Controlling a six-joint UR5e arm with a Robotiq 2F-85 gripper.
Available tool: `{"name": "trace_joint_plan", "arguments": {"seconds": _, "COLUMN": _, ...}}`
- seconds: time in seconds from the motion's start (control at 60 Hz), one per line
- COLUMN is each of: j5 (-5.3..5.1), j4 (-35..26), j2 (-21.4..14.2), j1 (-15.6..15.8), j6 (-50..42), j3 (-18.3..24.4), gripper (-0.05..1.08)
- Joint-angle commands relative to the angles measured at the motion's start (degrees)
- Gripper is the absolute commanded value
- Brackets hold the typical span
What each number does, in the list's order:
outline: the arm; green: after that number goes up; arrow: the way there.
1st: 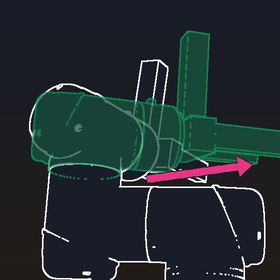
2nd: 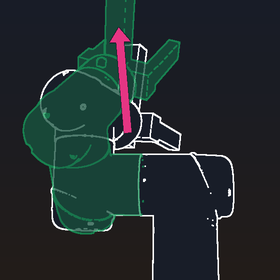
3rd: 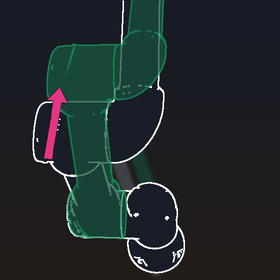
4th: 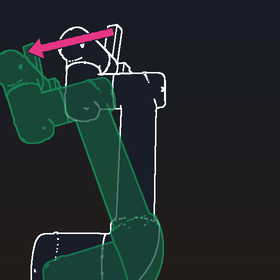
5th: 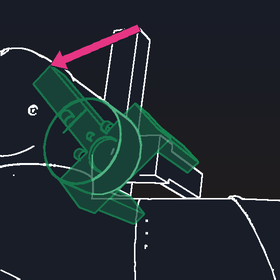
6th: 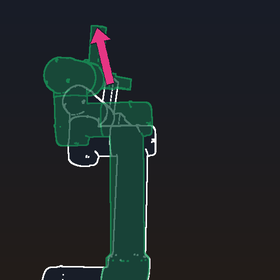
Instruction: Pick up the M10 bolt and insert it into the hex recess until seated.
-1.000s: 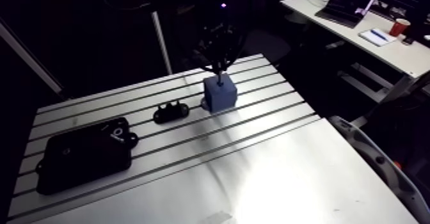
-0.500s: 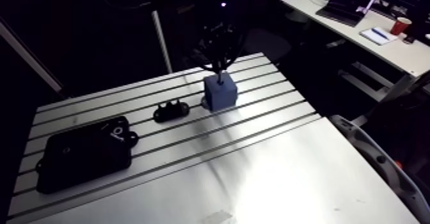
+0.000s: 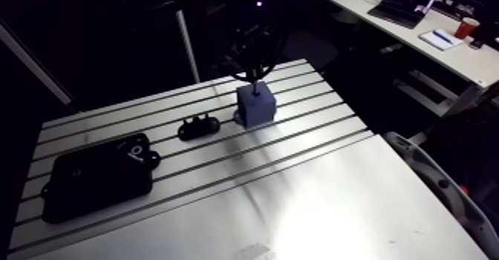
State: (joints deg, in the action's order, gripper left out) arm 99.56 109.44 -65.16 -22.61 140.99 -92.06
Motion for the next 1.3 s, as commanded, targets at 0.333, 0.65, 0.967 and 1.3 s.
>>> {"name": "trace_joint_plan", "arguments": {"seconds": 0.333, "j5": -0.11, "j4": 0.03, "j2": 0.08, "j1": -0.07, "j6": 0.13, "j3": -0.34, "gripper": 0.76}}
{"name": "trace_joint_plan", "arguments": {"seconds": 0.65, "j5": -0.02, "j4": 0.03, "j2": 0.08, "j1": 0.0, "j6": 0.13, "j3": -0.44, "gripper": 0.76}}
{"name": "trace_joint_plan", "arguments": {"seconds": 0.967, "j5": 0.07, "j4": 0.03, "j2": 0.17, "j1": 0.0, "j6": 0.13, "j3": -0.44, "gripper": 0.76}}
{"name": "trace_joint_plan", "arguments": {"seconds": 1.3, "j5": 0.07, "j4": 0.03, "j2": 0.34, "j1": -0.07, "j6": 0.13, "j3": -0.53, "gripper": 0.76}}
